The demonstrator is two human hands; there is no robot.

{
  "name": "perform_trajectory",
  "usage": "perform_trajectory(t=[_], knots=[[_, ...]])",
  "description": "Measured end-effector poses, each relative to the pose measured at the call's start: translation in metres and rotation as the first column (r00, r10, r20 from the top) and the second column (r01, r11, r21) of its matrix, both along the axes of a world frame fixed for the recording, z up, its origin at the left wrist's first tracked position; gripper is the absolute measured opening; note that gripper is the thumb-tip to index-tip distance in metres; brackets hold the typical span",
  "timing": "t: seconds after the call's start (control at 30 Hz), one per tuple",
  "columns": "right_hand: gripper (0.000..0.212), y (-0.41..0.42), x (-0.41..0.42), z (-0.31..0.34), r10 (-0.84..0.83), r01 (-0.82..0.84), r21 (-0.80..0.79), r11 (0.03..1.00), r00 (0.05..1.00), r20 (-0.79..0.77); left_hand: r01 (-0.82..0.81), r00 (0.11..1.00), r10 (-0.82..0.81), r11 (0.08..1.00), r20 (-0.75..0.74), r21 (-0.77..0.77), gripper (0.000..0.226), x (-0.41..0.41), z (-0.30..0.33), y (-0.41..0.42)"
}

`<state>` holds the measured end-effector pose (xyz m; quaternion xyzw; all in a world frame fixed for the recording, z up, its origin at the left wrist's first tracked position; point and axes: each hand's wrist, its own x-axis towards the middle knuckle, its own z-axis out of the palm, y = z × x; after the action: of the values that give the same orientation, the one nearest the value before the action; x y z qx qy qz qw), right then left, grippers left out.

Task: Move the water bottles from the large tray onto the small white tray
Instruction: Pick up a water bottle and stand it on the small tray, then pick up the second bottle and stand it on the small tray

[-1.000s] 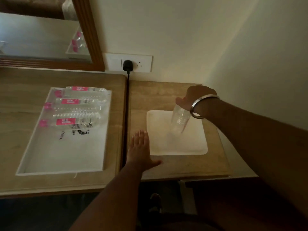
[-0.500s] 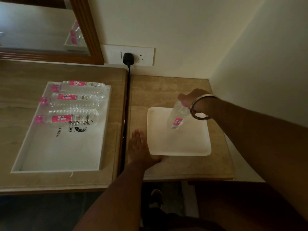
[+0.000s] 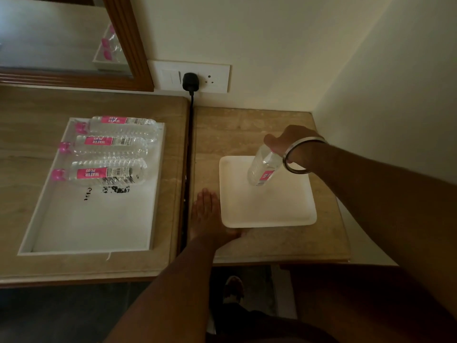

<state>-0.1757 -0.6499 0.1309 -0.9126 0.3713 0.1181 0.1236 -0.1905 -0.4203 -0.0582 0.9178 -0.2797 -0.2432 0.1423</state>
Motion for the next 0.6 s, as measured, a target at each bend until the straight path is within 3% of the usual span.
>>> perform_trajectory(t=[0.1, 0.27, 0.33, 0.43, 0.6], knots=[[0.054, -0.001, -0.002, -0.003, 0.007, -0.007, -0.009, 1.0, 1.0, -0.022, 0.002, 1.0, -0.002, 1.0, -0.005, 0.014, 0.153, 0.001, 0.001, -0.001], [0.089, -0.002, -0.004, 0.002, 0.059, -0.061, -0.015, 0.998, 0.988, -0.145, 0.042, 0.999, -0.042, 0.998, 0.007, 0.052, 0.151, 0.005, 0.006, 0.0], [0.092, -0.002, -0.008, 0.011, 0.116, -0.141, -0.149, 0.979, 0.98, -0.162, 0.093, 0.991, -0.101, 0.992, 0.091, 0.089, 0.148, 0.009, 0.013, 0.002], [0.091, 0.007, -0.008, 0.024, 0.283, -0.285, -0.437, 0.853, 0.956, -0.071, 0.115, 0.968, -0.135, 0.988, 0.21, 0.103, 0.142, 0.019, 0.029, 0.016], [0.084, 0.072, 0.027, 0.032, 0.54, -0.459, -0.392, 0.798, 0.832, 0.125, 0.073, 0.946, -0.112, 0.988, 0.304, 0.138, 0.141, 0.052, 0.066, 0.073]])
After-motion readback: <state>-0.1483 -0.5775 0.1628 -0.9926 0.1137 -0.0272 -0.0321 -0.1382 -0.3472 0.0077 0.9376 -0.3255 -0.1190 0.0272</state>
